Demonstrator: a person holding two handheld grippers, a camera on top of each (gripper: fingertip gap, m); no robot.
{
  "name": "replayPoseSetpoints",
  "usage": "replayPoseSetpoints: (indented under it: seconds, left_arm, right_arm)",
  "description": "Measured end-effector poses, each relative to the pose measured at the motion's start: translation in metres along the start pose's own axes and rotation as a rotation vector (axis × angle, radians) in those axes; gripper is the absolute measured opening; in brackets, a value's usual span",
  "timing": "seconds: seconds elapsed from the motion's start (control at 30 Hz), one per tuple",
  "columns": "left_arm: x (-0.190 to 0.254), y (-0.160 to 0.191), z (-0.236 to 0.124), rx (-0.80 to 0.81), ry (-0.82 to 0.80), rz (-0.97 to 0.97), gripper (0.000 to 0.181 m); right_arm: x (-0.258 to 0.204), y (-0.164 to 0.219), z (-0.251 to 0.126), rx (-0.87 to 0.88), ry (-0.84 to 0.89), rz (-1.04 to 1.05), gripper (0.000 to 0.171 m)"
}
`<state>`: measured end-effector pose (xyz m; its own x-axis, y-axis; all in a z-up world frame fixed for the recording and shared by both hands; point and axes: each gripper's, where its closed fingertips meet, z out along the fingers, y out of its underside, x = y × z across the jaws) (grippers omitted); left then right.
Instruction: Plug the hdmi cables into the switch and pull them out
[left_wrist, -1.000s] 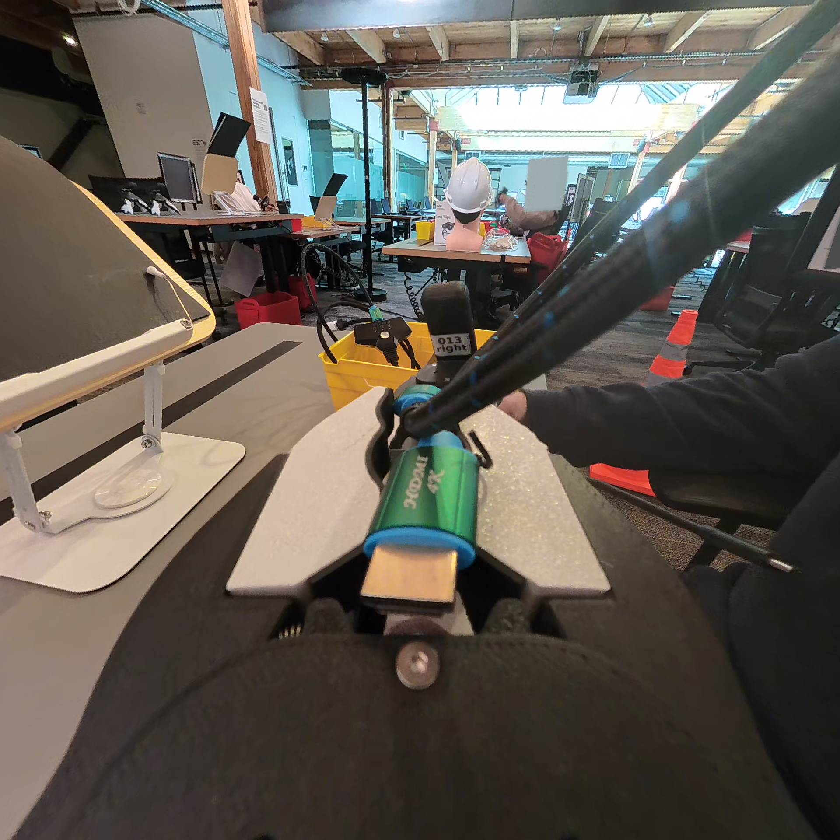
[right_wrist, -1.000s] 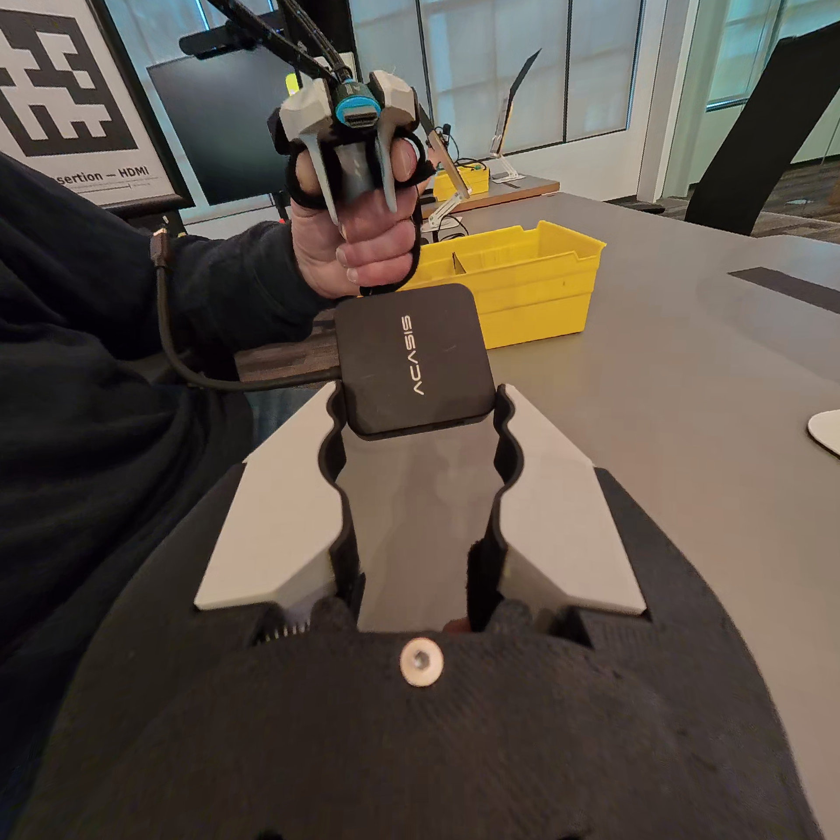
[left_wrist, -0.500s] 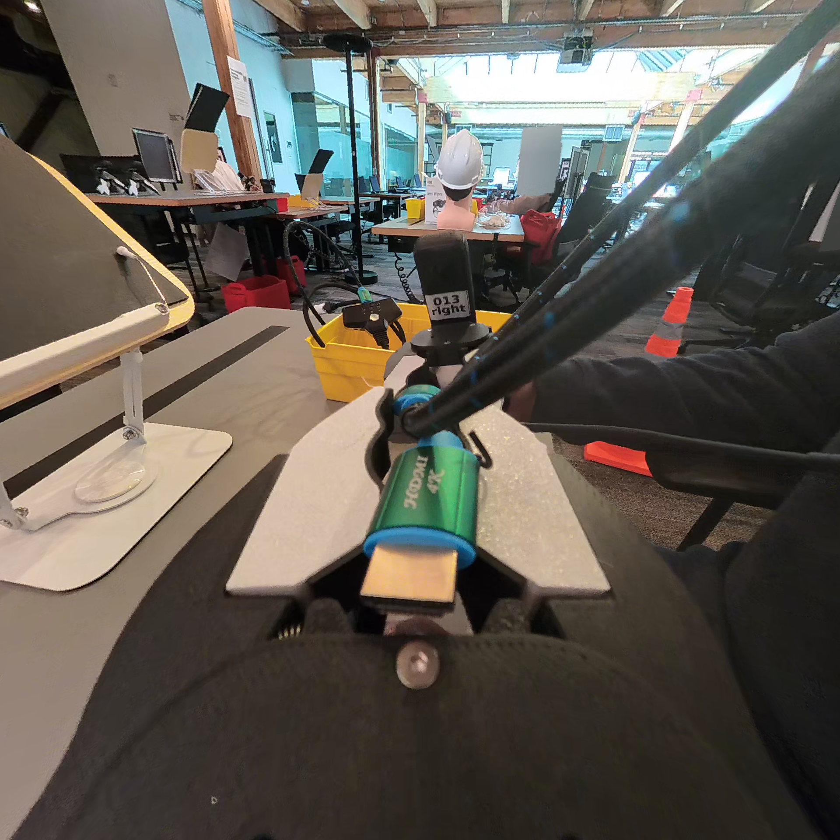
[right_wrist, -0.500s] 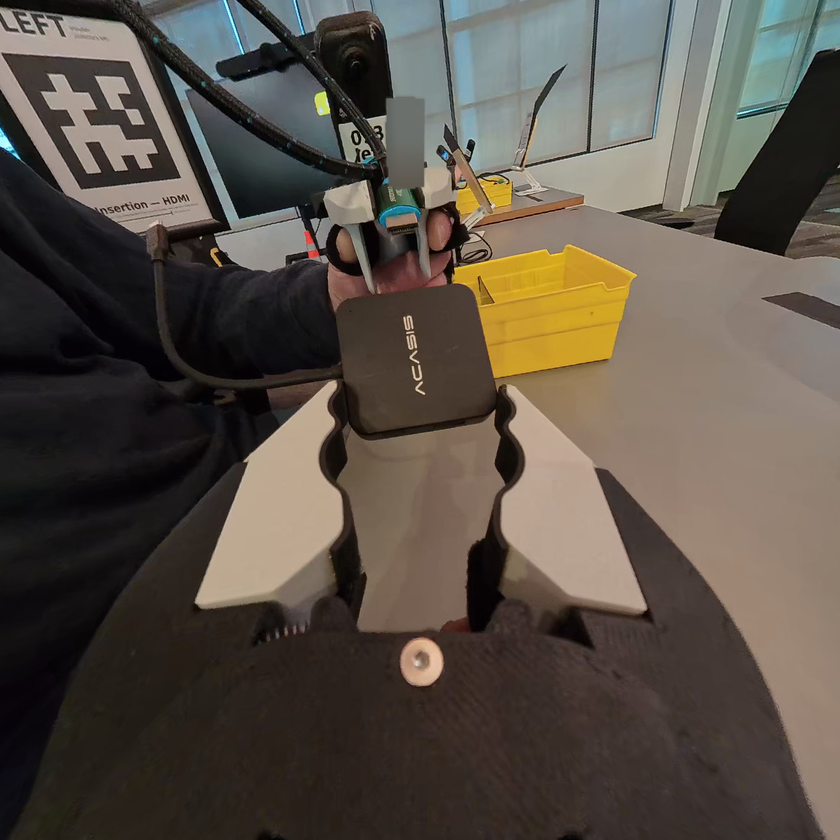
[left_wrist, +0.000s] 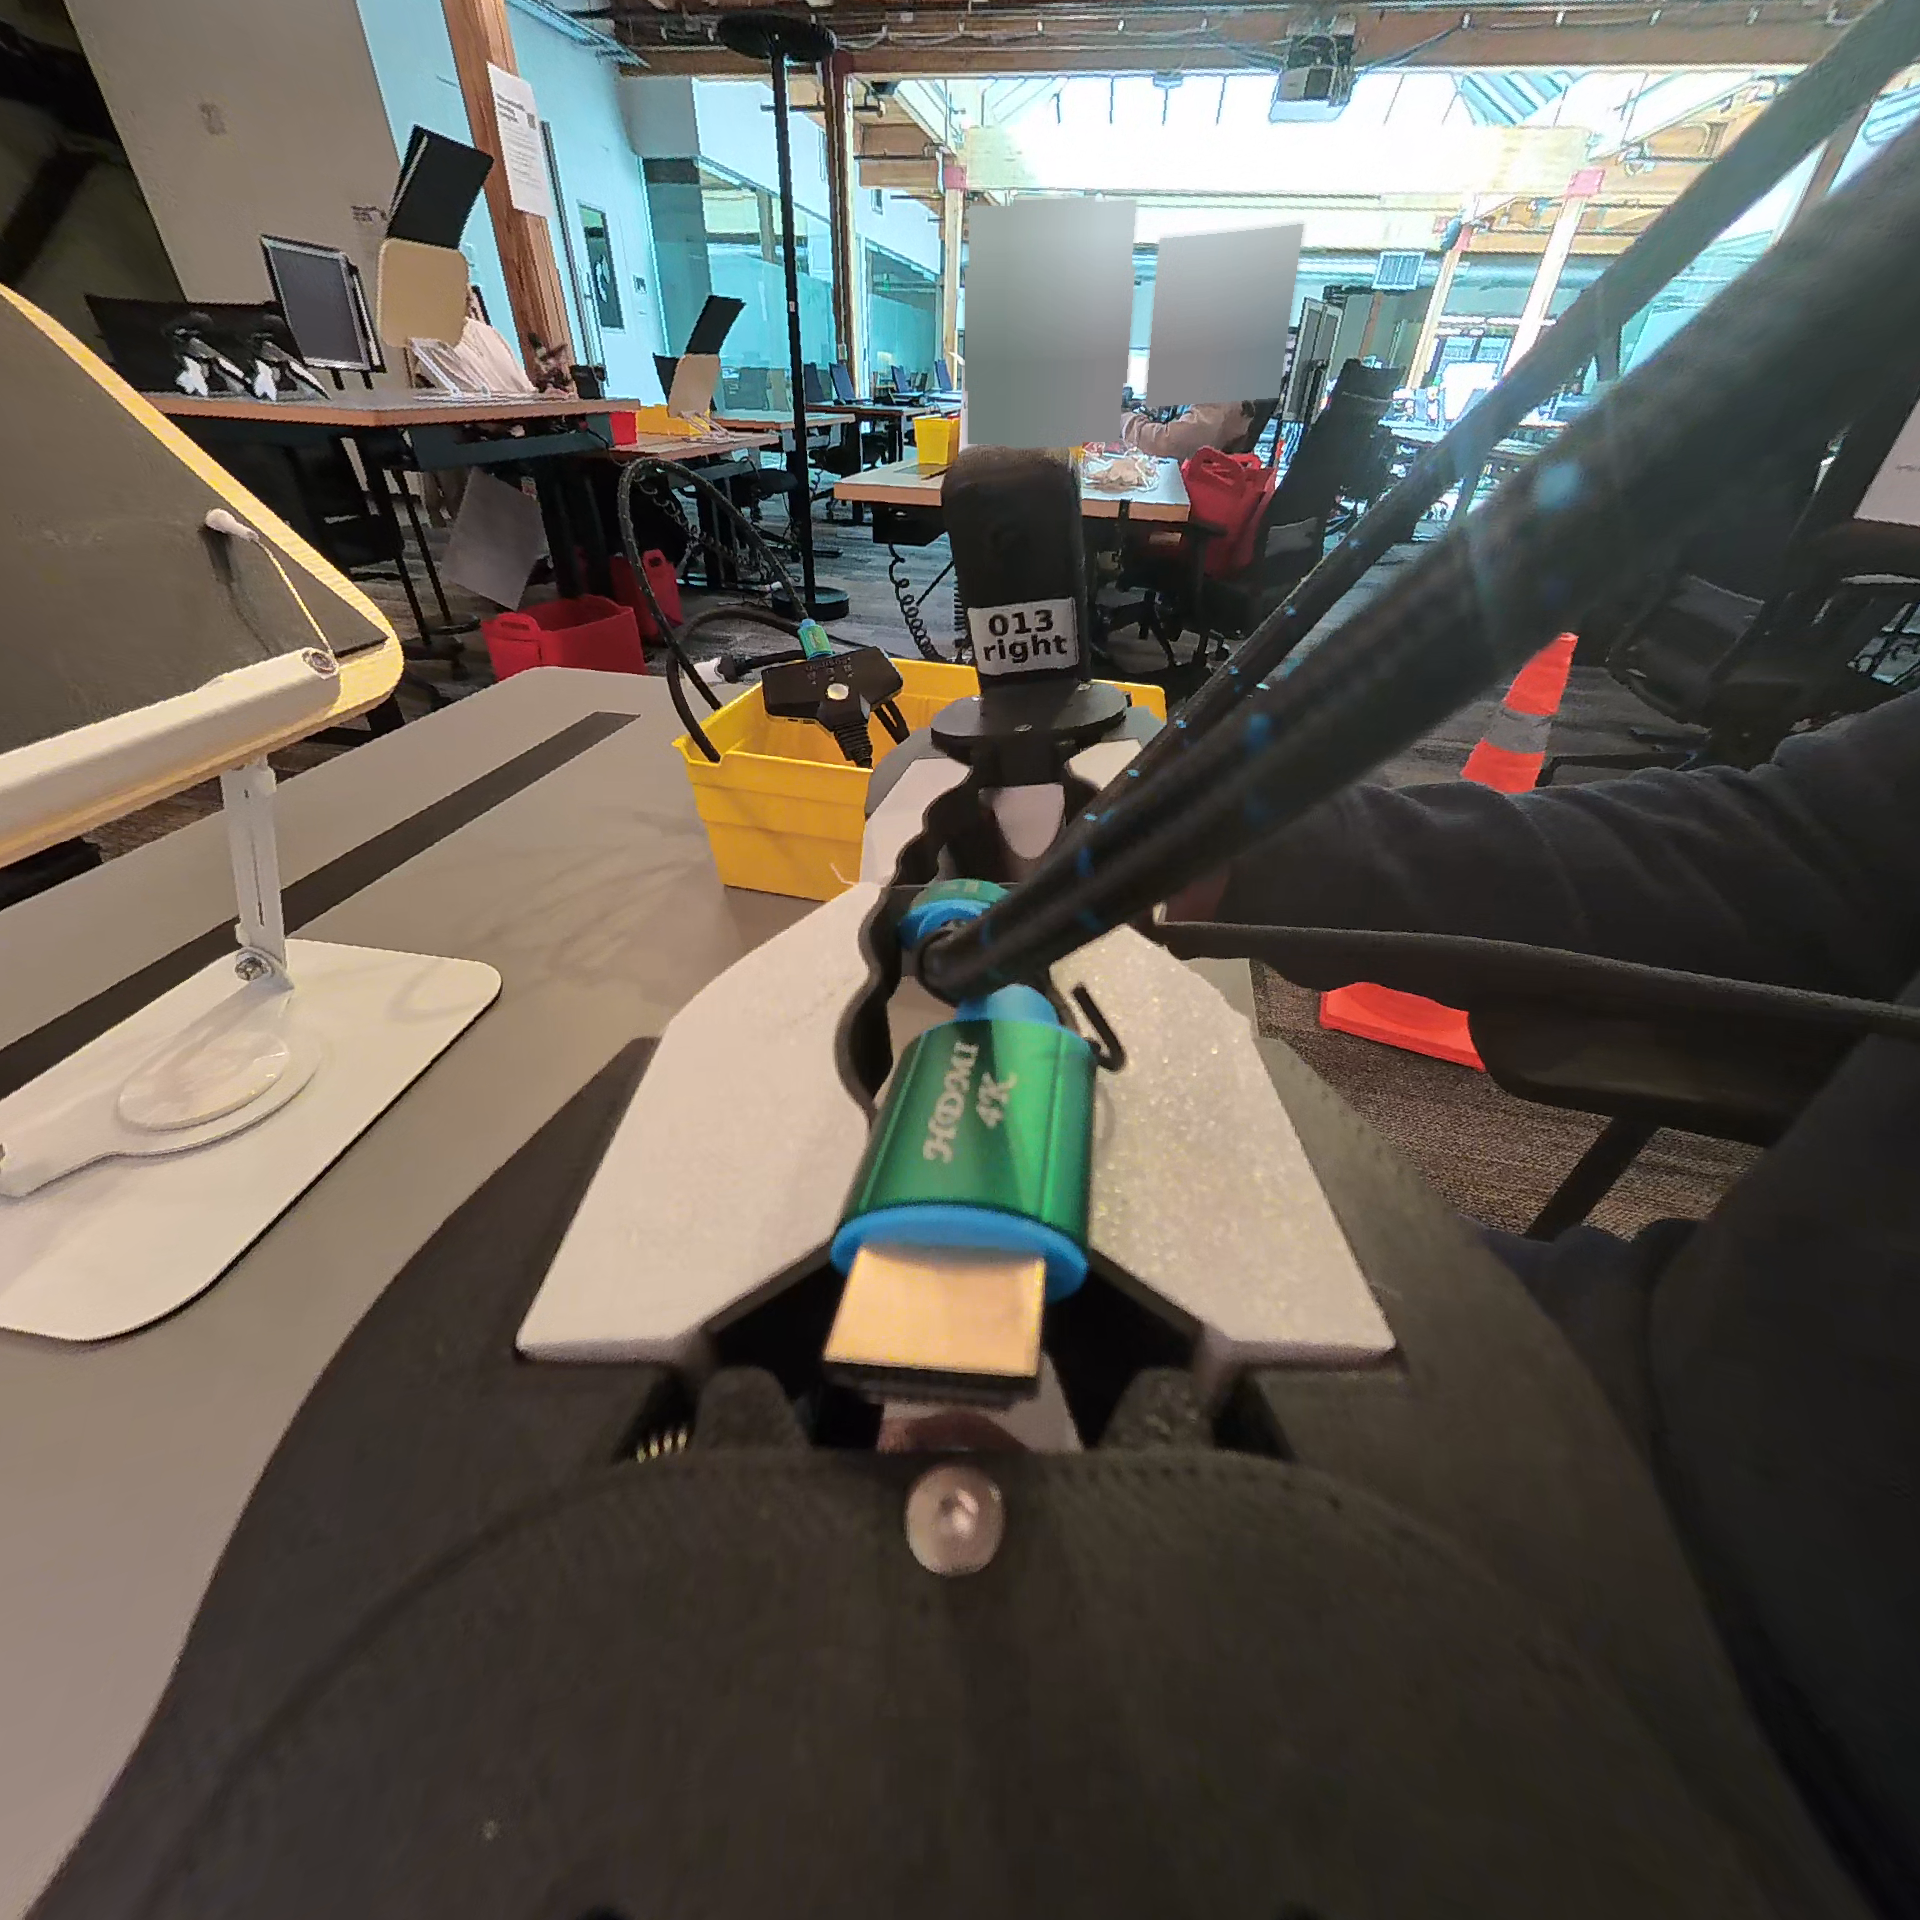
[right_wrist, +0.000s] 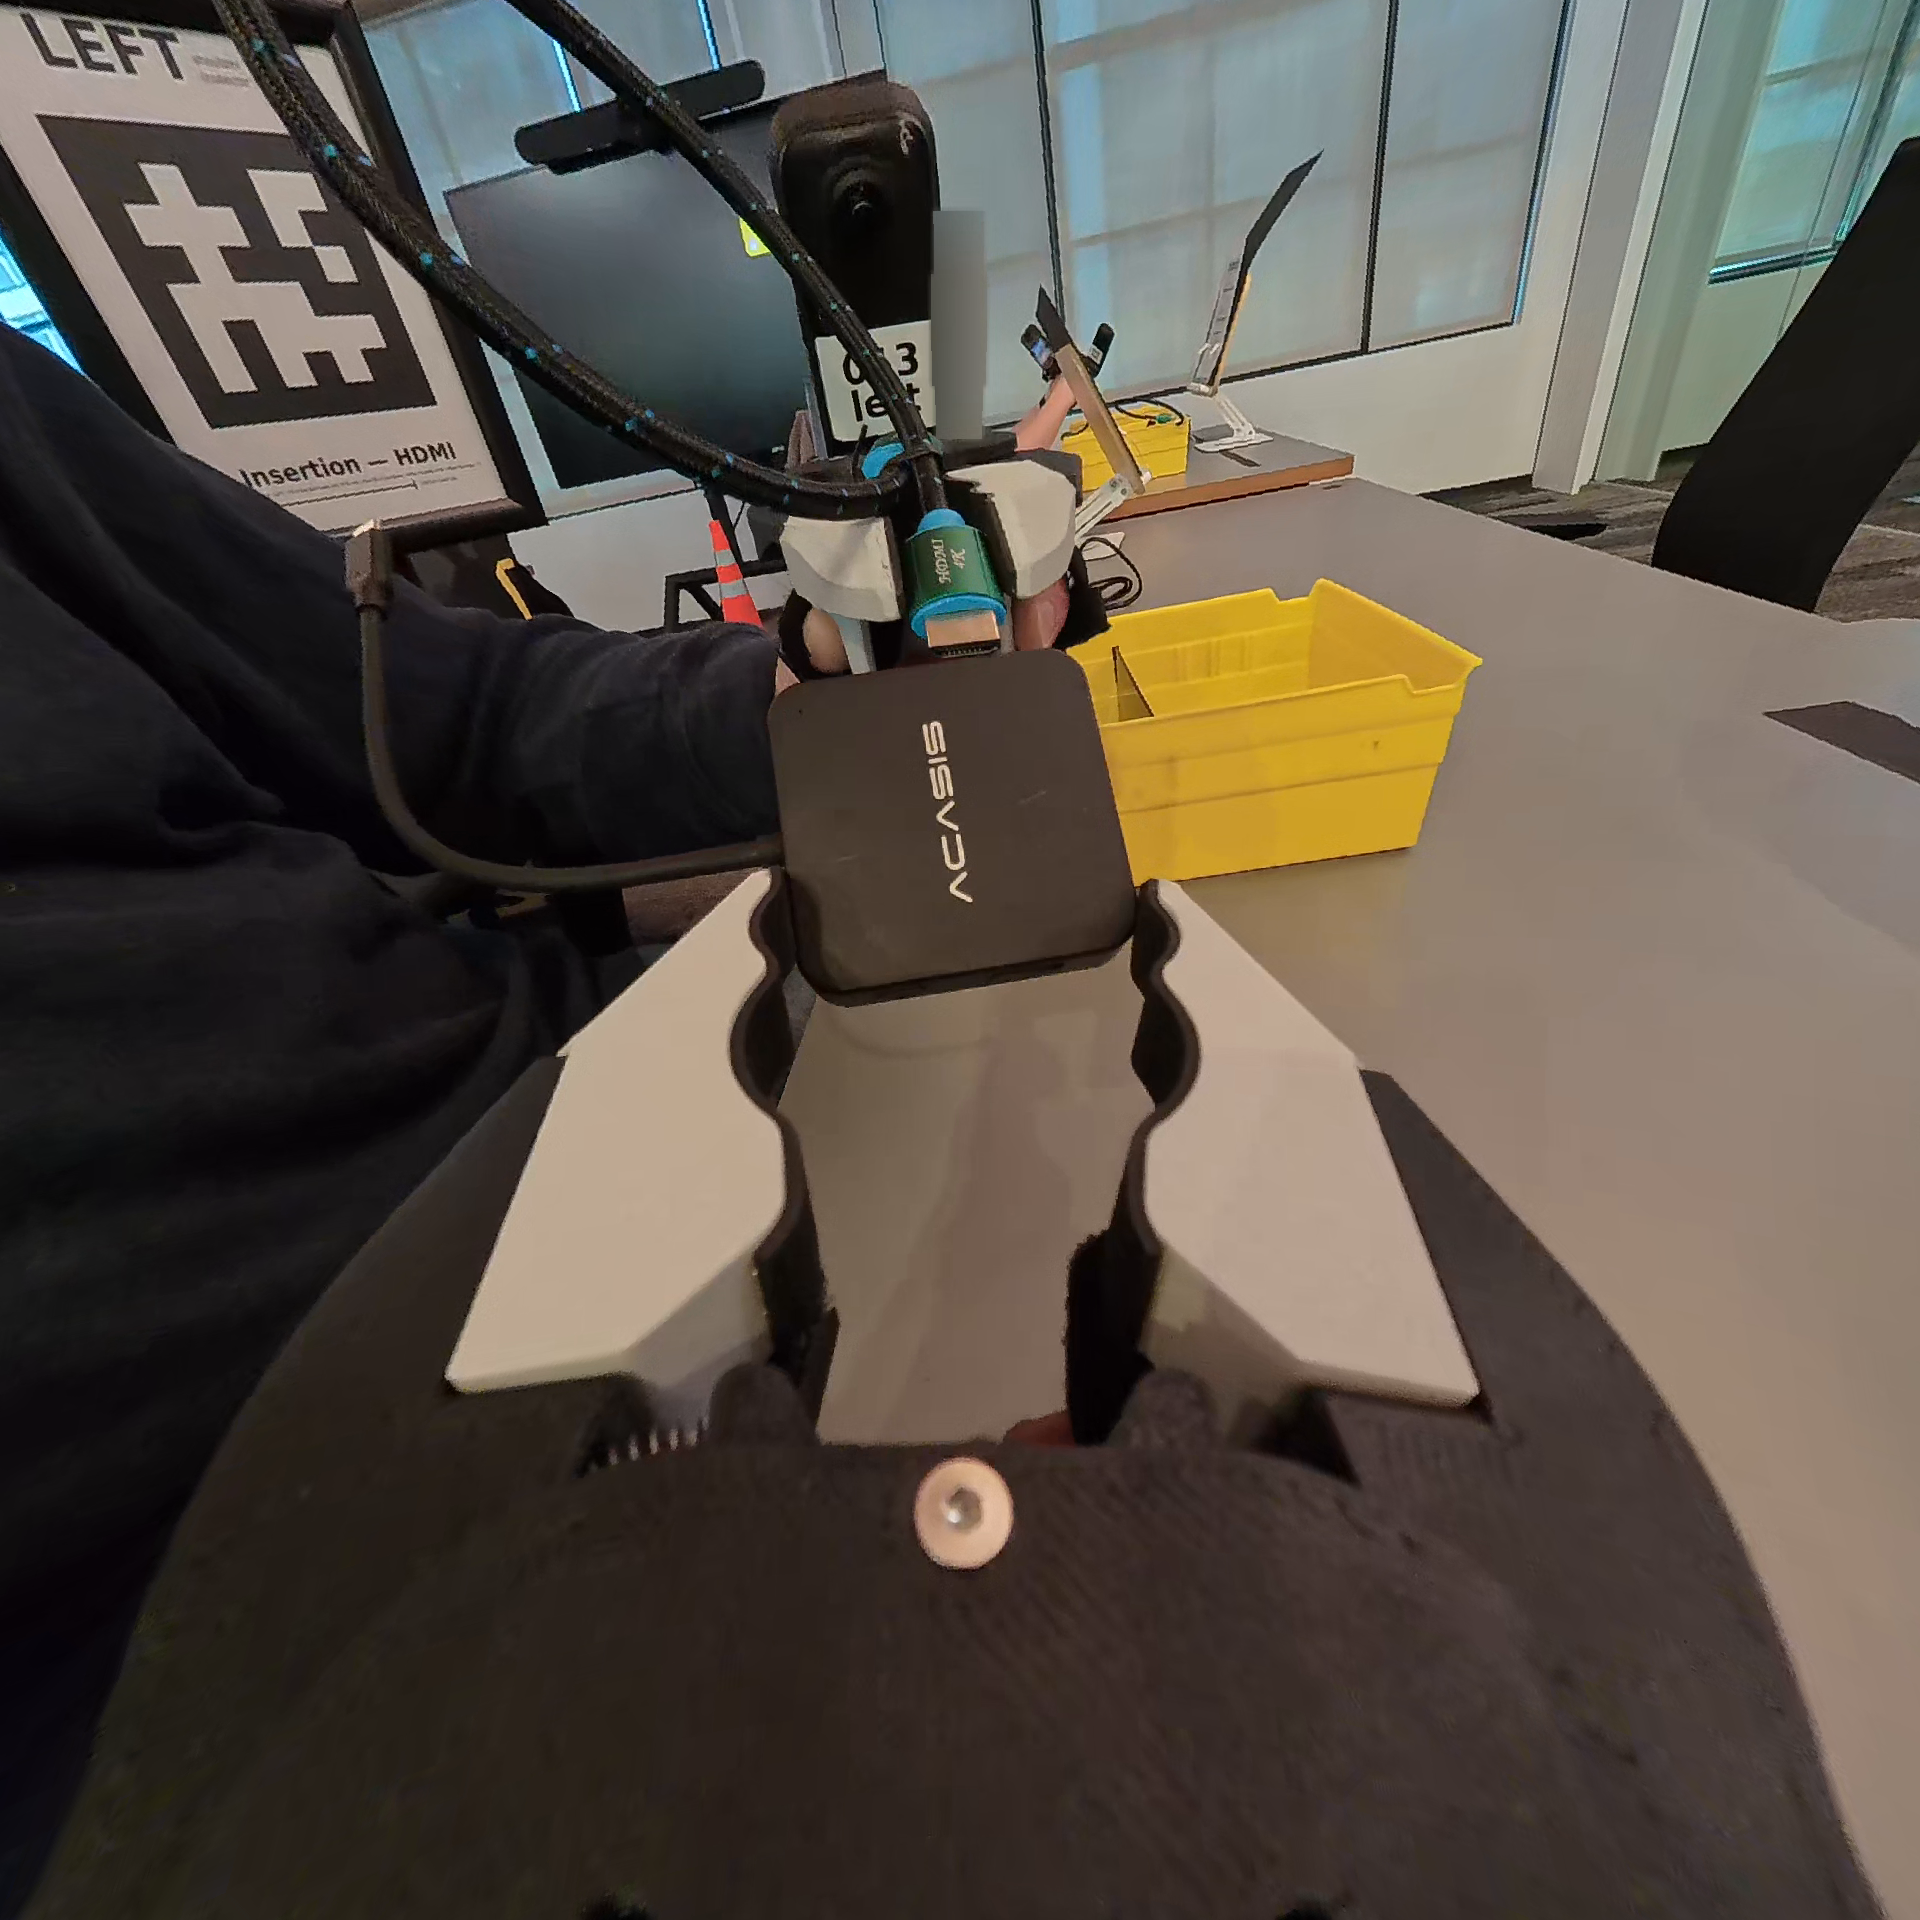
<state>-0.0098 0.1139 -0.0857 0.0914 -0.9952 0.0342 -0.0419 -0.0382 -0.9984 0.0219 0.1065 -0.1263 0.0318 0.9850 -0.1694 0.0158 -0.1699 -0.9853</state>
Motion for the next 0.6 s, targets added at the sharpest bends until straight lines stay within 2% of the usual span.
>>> replayPoseSetpoints:
  seconds: [0.6]
  left_arm:
    - [0.0029,0.0042,0.0005,-0.033,0.0,0.067,0.025]
  right_arm:
    - [-0.0031,-0.0023,0.0017,-0.054,0.032,-0.033,0.064]
